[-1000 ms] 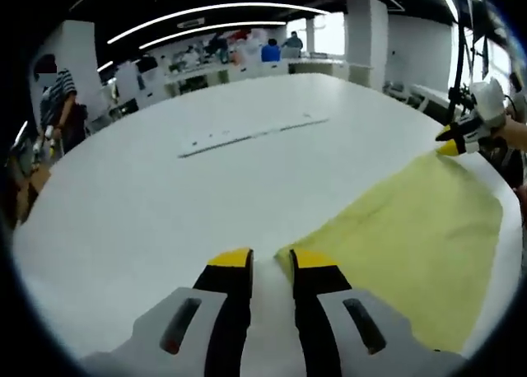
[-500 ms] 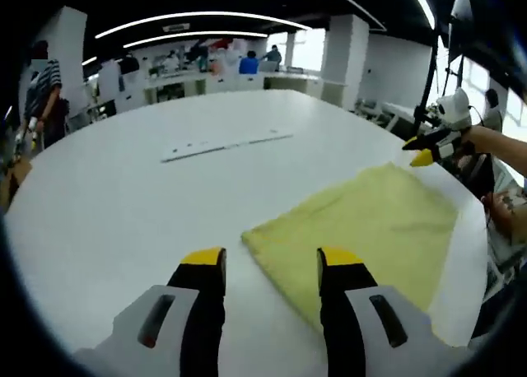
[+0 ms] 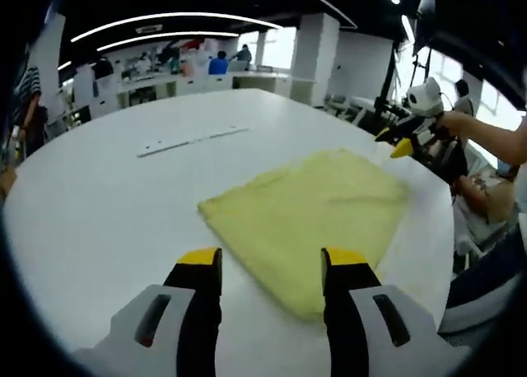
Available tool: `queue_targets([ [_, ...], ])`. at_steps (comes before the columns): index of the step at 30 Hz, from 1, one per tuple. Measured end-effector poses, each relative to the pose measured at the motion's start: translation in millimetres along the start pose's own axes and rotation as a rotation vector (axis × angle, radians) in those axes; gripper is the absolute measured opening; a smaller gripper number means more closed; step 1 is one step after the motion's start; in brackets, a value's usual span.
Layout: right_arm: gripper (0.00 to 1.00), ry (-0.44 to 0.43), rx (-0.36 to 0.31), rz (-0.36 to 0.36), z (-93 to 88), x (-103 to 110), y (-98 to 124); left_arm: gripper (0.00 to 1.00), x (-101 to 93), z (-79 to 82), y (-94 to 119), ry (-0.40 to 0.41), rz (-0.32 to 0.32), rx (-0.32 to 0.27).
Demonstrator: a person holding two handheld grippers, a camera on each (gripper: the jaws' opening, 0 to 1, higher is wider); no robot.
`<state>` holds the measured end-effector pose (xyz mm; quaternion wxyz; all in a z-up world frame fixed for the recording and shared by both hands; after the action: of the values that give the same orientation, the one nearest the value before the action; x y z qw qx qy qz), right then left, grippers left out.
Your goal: Fold the garment on the visible template until the final outline fits inside the template.
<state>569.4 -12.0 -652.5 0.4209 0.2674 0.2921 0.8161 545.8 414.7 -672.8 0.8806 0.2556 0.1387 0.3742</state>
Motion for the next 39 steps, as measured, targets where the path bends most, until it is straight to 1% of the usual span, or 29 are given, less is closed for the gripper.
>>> queue_targets([
  [3, 0.69, 0.002, 0.007, 0.005, -9.8, 4, 7, 0.45, -7.4, -7.6, 8, 0.001, -0.010, 0.002],
  [7, 0.68, 0.007, 0.021, 0.009, -24.0, 11, 14, 0.44, -17.5, -17.4, 15, 0.002, -0.021, 0.022],
  [12, 0.66, 0.017, 0.043, 0.024, -41.3, 20, 21, 0.43, -28.4, -28.4, 19, 0.002, -0.031, 0.038],
  [16, 0.63, 0.011, 0.046, 0.031, -53.3, 25, 26, 0.42, -32.8, -37.7, 21, 0.018, -0.018, 0.042],
  [21, 0.58, -0.027, 0.024, 0.031, -72.2, 29, 28, 0.38, -37.7, -47.8, 19, 0.052, -0.002, 0.036],
  [24, 0.52, -0.058, 0.009, 0.033, -86.0, 32, 28, 0.36, -40.9, -53.0, 18, 0.075, 0.030, 0.020],
  [27, 0.45, -0.085, 0.005, 0.027, -97.0, 33, 27, 0.33, -42.3, -57.1, 16, 0.111, 0.032, 0.007],
  [30, 0.35, -0.112, -0.002, 0.020, -106.0, 34, 23, 0.30, -44.1, -60.1, 14, 0.108, 0.034, 0.014],
  [33, 0.27, -0.122, -0.023, 0.006, -110.3, 35, 20, 0.25, -44.2, -61.9, 12, 0.113, 0.034, 0.011],
  [36, 0.20, -0.145, -0.044, 0.008, -111.5, 35, 18, 0.21, -45.2, -63.3, 10, 0.132, 0.031, 0.005],
  [38, 0.16, -0.169, -0.067, 0.006, -112.1, 35, 16, 0.18, -47.1, -64.5, 8, 0.147, 0.016, 0.006],
  [39, 0.15, -0.187, -0.078, 0.004, -112.2, 36, 16, 0.14, -48.7, -65.5, 7, 0.161, 0.001, 0.009],
])
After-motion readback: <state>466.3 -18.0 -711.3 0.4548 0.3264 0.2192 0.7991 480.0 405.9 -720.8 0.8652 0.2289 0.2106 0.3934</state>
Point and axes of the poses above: the point that each gripper's makers call its tool centre point, and the gripper's own axes: y roughly backward along the fingers, x roughly to its left, z roughly out of its top, the point moved 10 cm from there along y, roughly backward along the fingers, and after that the axes turned 5 degrees about -y, right-handed, at the moved point
